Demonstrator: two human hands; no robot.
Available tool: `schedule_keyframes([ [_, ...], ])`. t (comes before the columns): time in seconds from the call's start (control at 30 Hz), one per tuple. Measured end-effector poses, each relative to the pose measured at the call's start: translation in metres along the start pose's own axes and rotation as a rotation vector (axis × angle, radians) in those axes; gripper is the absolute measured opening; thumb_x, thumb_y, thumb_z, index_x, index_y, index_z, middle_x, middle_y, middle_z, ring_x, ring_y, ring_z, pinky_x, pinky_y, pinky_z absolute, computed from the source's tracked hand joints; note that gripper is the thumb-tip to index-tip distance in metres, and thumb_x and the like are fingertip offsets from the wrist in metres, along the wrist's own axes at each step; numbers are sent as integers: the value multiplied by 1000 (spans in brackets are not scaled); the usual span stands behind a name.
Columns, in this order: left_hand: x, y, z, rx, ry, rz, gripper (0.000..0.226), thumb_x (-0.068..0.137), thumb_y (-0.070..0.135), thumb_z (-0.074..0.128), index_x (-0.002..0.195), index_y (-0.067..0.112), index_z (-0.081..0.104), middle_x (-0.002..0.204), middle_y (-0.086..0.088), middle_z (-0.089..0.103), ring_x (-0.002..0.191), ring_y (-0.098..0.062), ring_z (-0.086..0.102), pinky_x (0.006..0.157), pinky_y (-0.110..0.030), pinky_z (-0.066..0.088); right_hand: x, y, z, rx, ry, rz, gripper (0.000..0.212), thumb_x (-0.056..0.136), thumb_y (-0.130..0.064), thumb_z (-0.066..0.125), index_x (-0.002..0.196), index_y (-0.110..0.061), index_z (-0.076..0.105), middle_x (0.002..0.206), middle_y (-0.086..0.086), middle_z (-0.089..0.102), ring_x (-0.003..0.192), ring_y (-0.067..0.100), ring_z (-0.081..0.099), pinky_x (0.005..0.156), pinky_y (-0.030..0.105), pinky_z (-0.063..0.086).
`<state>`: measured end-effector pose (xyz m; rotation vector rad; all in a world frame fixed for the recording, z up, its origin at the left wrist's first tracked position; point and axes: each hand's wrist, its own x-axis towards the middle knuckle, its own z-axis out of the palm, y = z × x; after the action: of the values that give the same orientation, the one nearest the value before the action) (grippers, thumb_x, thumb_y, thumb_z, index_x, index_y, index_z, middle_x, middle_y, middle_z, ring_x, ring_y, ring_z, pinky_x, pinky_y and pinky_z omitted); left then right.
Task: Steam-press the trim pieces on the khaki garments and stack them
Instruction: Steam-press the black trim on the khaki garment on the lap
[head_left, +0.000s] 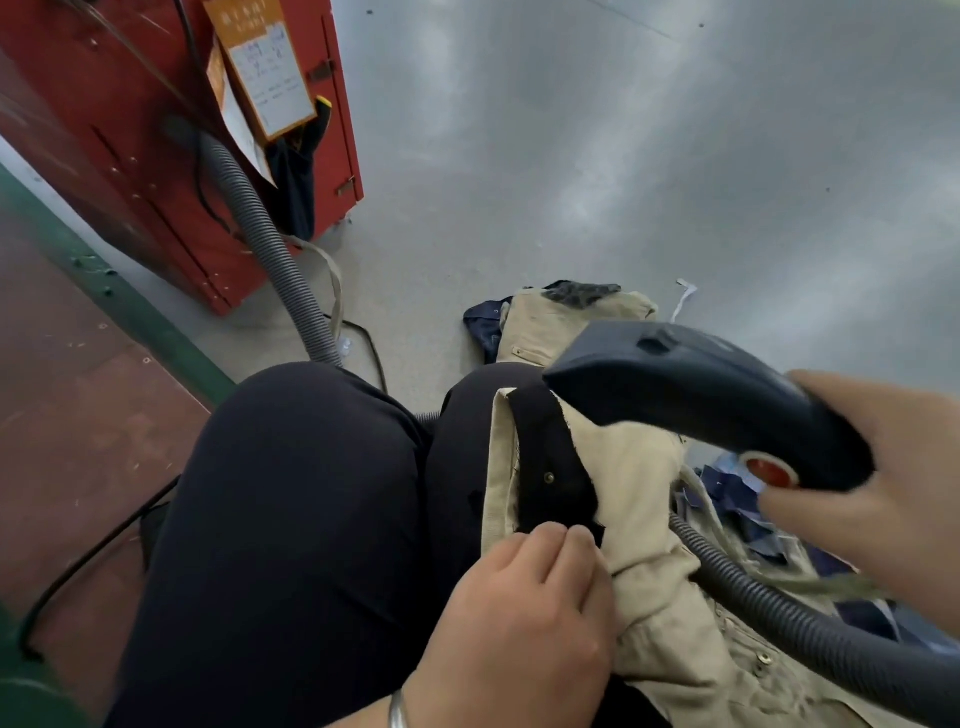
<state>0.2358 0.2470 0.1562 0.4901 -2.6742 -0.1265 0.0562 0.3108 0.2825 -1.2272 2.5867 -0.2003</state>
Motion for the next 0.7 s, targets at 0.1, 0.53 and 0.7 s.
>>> schedule_keyframes([
  [0.1, -1, 0, 1, 5, 24, 11, 12, 71, 21, 77, 75, 10, 74, 75, -2, 68, 66, -16, 64, 57, -28, 50, -12, 9, 8, -63, -63, 64, 40, 48, -59, 52, 81, -39, 55, 53, -7, 59, 45, 22, 57, 51, 40, 53],
  [0.53, -3, 0, 2, -76, -39, -4, 29, 83, 29, 53, 83, 13, 78, 87, -1, 73, 79, -13, 69, 73, -23, 53, 54, -40, 38, -106, 20, -15, 17, 83, -38, 65, 87, -27, 53, 69, -10, 51, 61, 17, 49, 49, 24, 27],
  [0.7, 0, -14, -2, -80, -95, -42, 33, 90, 28, 51, 104, 8, 74, 107, -6, 70, 97, -17, 67, 87, -27, 53, 46, -18, 5, 80, 110, 19, 22, 67, -46, 65, 82, -32, 56, 58, -1, 60, 55, 27, 63, 58, 42, 56],
])
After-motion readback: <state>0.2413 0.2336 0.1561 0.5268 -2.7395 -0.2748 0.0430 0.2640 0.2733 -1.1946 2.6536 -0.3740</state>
